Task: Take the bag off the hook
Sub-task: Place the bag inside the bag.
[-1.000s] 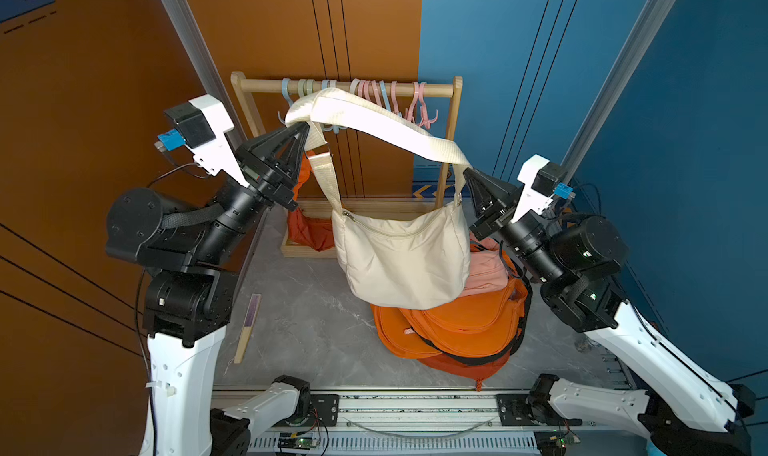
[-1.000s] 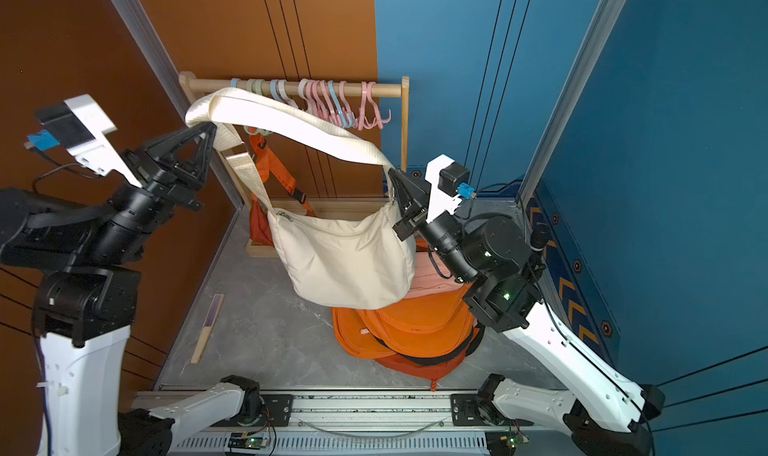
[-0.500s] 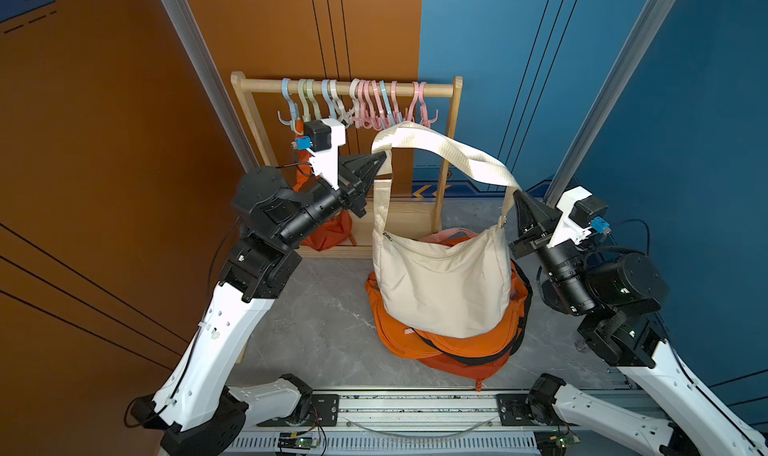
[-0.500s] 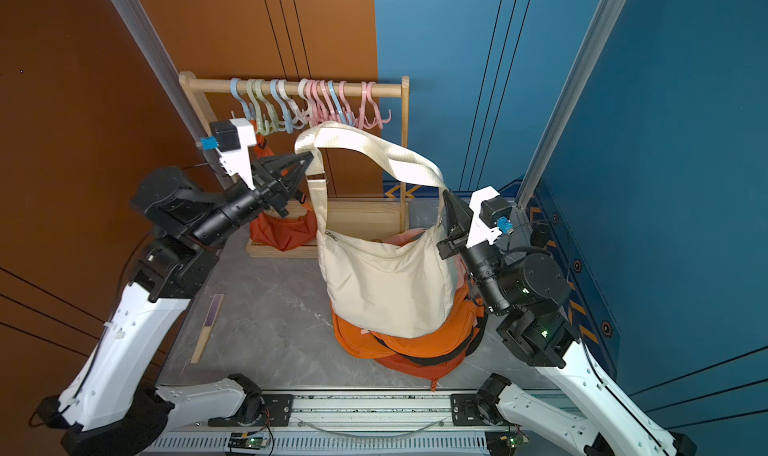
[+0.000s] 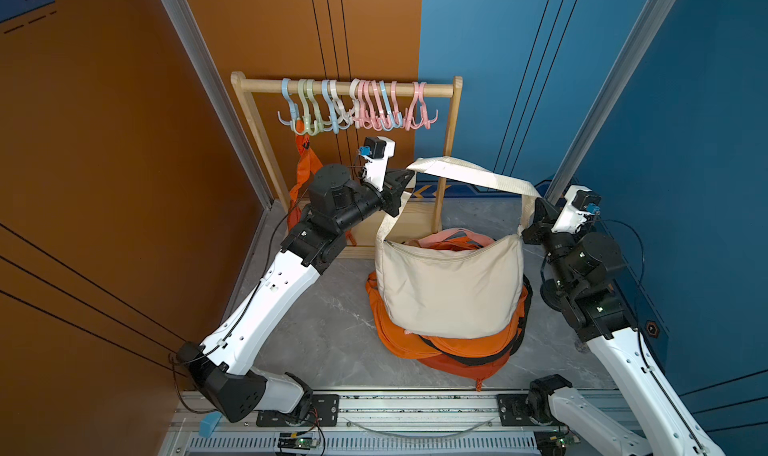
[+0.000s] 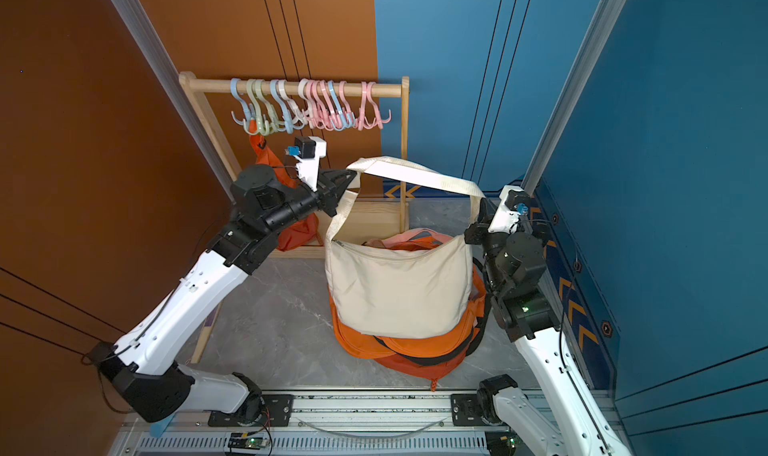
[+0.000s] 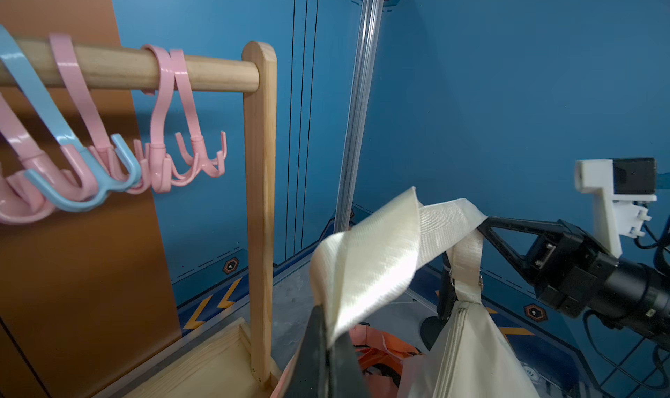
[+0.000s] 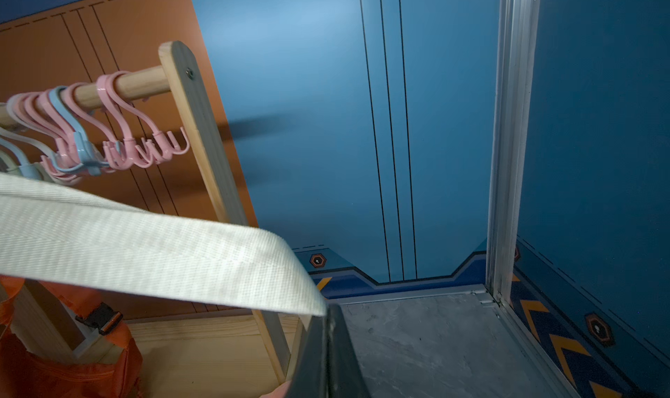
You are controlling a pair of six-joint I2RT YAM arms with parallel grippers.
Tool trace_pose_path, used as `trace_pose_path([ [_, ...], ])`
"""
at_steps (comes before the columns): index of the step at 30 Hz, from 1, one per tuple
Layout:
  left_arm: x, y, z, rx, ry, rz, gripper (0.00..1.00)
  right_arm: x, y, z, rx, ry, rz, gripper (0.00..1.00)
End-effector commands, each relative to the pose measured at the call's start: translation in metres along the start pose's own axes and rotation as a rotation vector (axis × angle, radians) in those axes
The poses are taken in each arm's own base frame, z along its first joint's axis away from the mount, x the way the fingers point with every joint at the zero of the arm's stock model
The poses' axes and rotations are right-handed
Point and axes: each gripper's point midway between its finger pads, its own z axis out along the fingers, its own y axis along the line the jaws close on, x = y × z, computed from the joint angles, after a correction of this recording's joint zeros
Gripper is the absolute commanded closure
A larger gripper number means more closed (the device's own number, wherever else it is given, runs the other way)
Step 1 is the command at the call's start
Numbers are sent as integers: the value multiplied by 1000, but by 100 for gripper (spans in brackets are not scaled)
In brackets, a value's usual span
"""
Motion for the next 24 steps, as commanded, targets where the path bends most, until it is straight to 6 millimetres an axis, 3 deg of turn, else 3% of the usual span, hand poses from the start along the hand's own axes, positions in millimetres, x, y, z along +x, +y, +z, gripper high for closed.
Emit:
trace_pose_path([
  [1, -12, 22, 1, -56, -76, -11, 100, 12, -21, 10, 63, -1, 119, 100],
  [15, 88, 82, 51, -140, 69, -114, 100, 98, -48, 56, 82, 141, 214, 100],
  [24, 156, 100, 85, -135, 187, -219, 100, 154, -79, 66, 214, 208, 258, 100],
])
